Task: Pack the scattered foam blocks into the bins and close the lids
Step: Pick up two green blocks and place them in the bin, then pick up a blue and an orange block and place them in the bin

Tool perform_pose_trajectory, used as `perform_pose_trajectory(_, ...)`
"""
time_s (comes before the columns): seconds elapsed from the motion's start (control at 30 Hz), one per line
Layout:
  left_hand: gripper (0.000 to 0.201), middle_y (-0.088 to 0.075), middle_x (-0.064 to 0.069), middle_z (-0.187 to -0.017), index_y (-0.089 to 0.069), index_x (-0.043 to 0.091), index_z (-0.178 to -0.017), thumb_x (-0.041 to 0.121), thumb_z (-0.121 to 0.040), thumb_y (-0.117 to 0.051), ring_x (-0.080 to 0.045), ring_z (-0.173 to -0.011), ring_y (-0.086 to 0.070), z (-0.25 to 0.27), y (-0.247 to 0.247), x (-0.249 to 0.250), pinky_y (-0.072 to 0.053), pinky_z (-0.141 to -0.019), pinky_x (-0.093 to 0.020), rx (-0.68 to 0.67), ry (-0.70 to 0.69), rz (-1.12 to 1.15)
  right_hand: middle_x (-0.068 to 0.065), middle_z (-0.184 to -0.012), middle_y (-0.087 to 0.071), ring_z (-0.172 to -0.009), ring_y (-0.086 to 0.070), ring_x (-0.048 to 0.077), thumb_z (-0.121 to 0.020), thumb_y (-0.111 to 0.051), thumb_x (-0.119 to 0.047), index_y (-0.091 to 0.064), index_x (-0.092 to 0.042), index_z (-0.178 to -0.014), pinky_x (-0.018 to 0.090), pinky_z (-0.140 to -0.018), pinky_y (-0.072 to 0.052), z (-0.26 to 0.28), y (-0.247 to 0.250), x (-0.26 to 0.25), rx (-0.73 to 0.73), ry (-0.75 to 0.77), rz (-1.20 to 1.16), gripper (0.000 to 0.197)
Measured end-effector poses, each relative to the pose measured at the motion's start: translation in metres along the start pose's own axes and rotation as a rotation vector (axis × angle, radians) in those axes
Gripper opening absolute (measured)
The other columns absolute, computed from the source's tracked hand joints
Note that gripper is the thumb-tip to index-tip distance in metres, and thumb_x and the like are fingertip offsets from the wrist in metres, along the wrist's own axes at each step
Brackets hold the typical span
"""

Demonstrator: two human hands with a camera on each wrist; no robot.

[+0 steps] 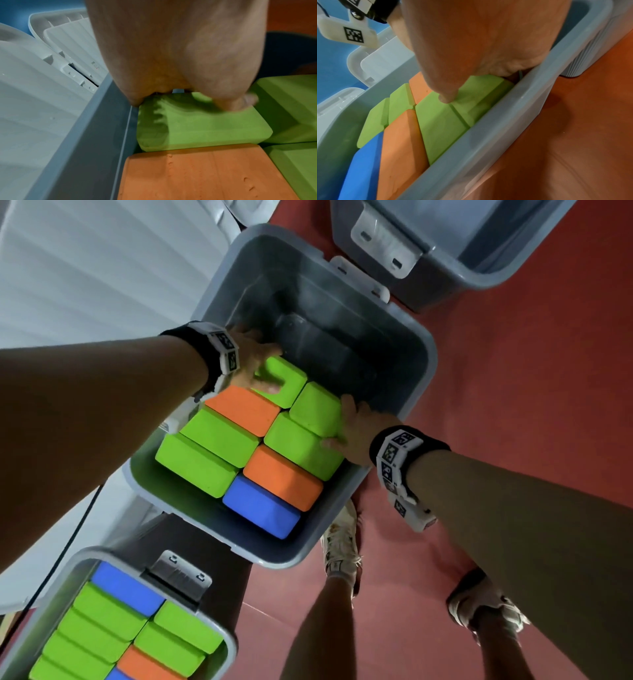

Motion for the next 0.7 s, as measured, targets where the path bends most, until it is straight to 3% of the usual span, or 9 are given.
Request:
perform_pose_trajectory(0.07, 0.103, -0.03, -0.015, -0.153, -0.019, 0.038, -0.148, 0.096, -0.065, 0.001, -0.041, -0.142, -0.024, -0.001, -0.001, 0.005, -0.023, -0.114, -0.06, 0.0, 0.07, 0.047, 0.02, -0.135, -0.049, -0.116, -0.057, 0.035, -0.089, -0.041, -0.073, -0.021, -0.006, -0.147, 0.044, -0.095, -0.041, -0.009, -0.003, 0.0, -0.004, -0.038, 0.006, 0.091)
perform_pose_trajectory(0.13, 0.086, -0.017, -0.015, -0.158, -0.016, 0.036, -0.15, 0.085, -0.08, -0.005, -0.04, -0.146, -0.013, -0.004, -0.005, 0.01, -0.015, -0.116, -0.06, -0.008, 0.144, 0.023, 0.021, -0.144, -0.043, -0.126, -0.05, 0.036, -0.089, -0.032, -0.077, -0.019, -0.007, -0.149, 0.047, -0.104, -0.033, -0.019, -0.007, 0.0, -0.055, -0.094, 0.004, 0.093)
perform_pose_trajectory(0.23, 0.083, -0.005, -0.013, -0.162, -0.011, 0.034, -0.153, 0.081, -0.085, -0.006, -0.036, -0.149, -0.001, -0.011, -0.014, 0.011, -0.003, -0.118, -0.059, 0.026, 0.221, -0.057, 0.021, -0.15, -0.036, -0.134, -0.043, 0.036, -0.089, -0.024, -0.078, -0.017, -0.008, -0.152, 0.05, -0.11, -0.027, -0.028, -0.013, 0.001, -0.075, -0.13, 0.006, 0.094)
perform_pose_trajectory(0.33, 0.088, -0.006, -0.014, -0.161, -0.013, 0.033, -0.153, 0.083, -0.082, -0.003, -0.037, -0.149, -0.002, -0.011, -0.017, 0.002, -0.002, -0.119, -0.058, 0.01, 0.234, -0.05, 0.022, -0.15, -0.034, -0.132, -0.043, 0.039, -0.088, -0.025, -0.08, -0.015, -0.011, -0.152, 0.052, -0.11, -0.027, -0.034, -0.014, -0.002, -0.06, -0.153, -0.02, 0.095)
perform_pose_trajectory(0.47, 0.088, -0.005, -0.014, -0.161, -0.01, 0.031, -0.155, 0.081, -0.083, -0.004, -0.037, -0.149, -0.001, -0.013, -0.015, 0.0, -0.001, -0.119, -0.057, -0.001, 0.239, -0.107, 0.023, -0.157, -0.02, -0.138, -0.035, 0.044, -0.086, -0.026, -0.082, -0.004, -0.018, -0.157, 0.054, -0.113, -0.025, -0.046, -0.01, -0.003, -0.167, -0.216, -0.048, 0.098)
perform_pose_trajectory(0.6, 0.081, -0.012, -0.016, -0.16, -0.016, 0.028, -0.154, 0.076, -0.089, -0.016, -0.038, -0.149, -0.001, -0.01, -0.013, 0.012, 0.003, -0.118, -0.06, 0.028, 0.275, -0.118, 0.024, -0.153, -0.028, -0.136, -0.036, 0.042, -0.083, -0.027, -0.085, -0.007, -0.019, -0.156, 0.052, -0.112, -0.029, -0.044, -0.013, -0.001, -0.15, -0.204, -0.06, 0.1)
perform_pose_trajectory(0.7, 0.073, -0.025, -0.02, -0.154, -0.029, 0.019, -0.15, 0.066, -0.094, -0.031, -0.04, -0.147, -0.01, -0.014, -0.009, 0.019, -0.007, -0.119, -0.058, 0.03, 0.245, -0.089, 0.023, -0.148, -0.035, -0.133, -0.04, 0.039, -0.082, -0.031, -0.086, -0.016, -0.017, -0.153, 0.049, -0.106, -0.034, -0.043, -0.011, -0.004, -0.114, -0.21, -0.077, 0.1)
Point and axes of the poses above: each hand's wrist, its own z-axis away from the middle knuckle, its own y-axis out of the back of the hand, x = y × z, the point moved 4 cm from there along -z, towards the middle knuckle
